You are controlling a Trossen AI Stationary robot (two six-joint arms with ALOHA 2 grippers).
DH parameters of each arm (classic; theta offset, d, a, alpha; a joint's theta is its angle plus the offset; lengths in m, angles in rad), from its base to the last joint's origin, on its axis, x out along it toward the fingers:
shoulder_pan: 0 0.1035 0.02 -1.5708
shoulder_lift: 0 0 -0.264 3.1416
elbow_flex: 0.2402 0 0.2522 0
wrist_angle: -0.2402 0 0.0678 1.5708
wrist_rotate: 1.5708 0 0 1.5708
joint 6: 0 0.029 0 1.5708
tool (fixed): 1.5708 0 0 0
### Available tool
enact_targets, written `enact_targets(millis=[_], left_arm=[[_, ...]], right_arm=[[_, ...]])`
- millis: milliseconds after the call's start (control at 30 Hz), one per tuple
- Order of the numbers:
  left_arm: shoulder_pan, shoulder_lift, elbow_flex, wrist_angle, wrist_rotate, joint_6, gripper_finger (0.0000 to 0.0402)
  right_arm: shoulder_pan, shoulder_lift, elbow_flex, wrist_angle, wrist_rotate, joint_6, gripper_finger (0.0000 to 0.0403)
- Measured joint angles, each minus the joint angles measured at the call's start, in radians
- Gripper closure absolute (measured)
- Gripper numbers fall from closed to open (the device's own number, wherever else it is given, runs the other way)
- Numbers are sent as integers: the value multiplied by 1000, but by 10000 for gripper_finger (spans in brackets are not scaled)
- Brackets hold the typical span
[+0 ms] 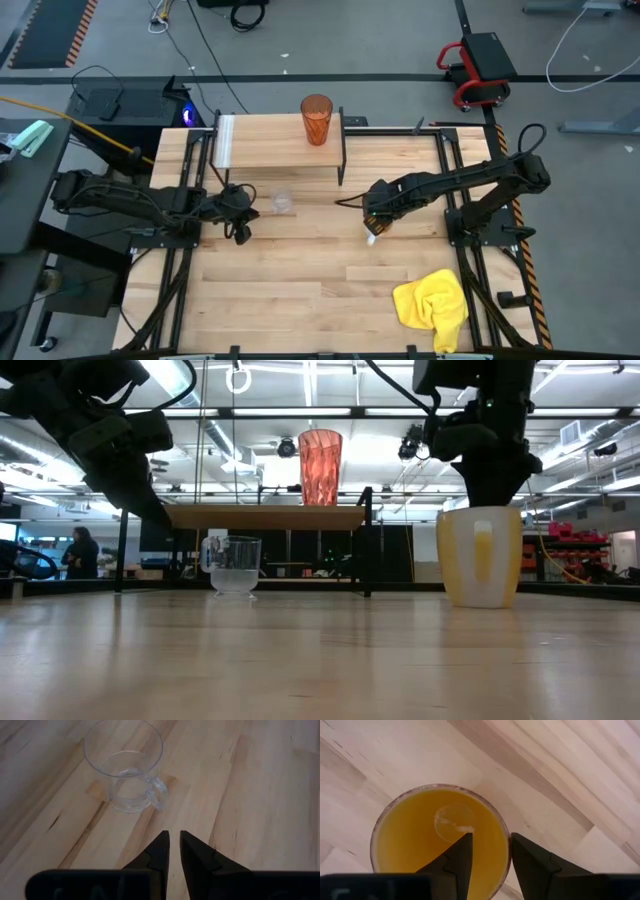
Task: Stack small to large cups/mugs on shelf
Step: Put the yellow mug on the shelf
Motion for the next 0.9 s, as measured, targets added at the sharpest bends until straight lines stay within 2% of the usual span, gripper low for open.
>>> enact_targets(millis=[900], left_arm=[[0, 0, 0, 3, 0, 2, 342]], right_arm=[[-89, 34, 0, 172, -72, -167, 346]])
